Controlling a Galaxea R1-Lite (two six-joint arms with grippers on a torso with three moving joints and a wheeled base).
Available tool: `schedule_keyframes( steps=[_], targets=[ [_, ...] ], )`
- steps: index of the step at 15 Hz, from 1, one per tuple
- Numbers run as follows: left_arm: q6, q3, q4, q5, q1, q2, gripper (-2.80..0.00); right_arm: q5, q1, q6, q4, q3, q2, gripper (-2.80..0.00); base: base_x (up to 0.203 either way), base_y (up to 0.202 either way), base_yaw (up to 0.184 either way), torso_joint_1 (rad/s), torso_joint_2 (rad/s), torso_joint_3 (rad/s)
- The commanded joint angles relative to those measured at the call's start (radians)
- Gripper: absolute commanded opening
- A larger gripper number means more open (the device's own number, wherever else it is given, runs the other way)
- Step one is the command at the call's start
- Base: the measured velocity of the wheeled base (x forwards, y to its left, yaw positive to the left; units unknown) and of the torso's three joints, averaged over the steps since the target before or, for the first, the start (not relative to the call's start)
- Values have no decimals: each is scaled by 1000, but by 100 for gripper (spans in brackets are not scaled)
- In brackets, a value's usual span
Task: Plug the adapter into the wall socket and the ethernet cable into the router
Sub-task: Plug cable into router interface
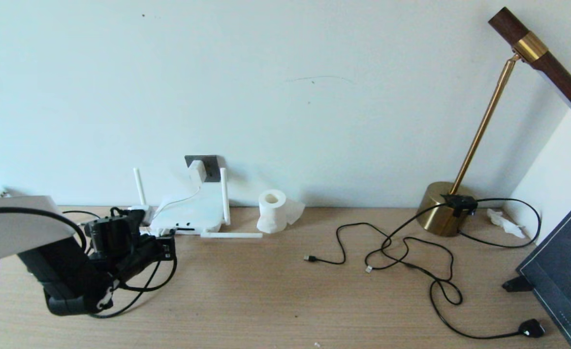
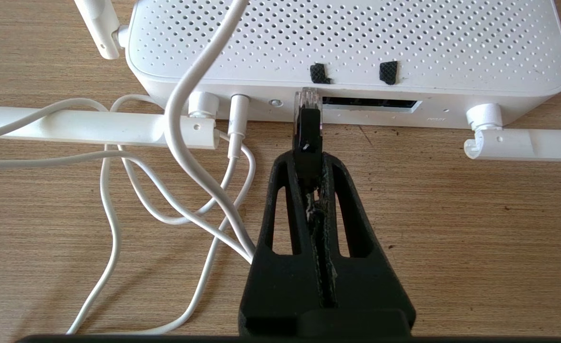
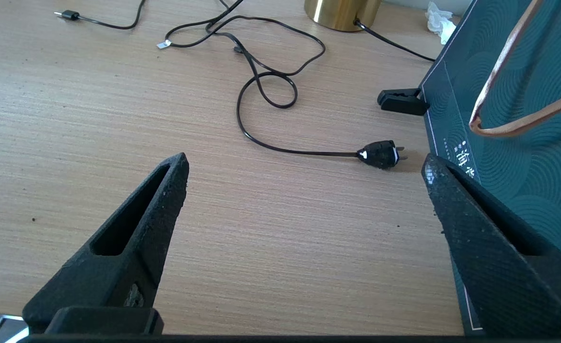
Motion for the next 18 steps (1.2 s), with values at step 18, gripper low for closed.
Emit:
schedule_keyframes(
  steps=[18],
  targets=[
    [0,6,-8,0,-1,12,-280,1,0,-2,2,0,1,0,0,0,0,0,0,0]
  ],
)
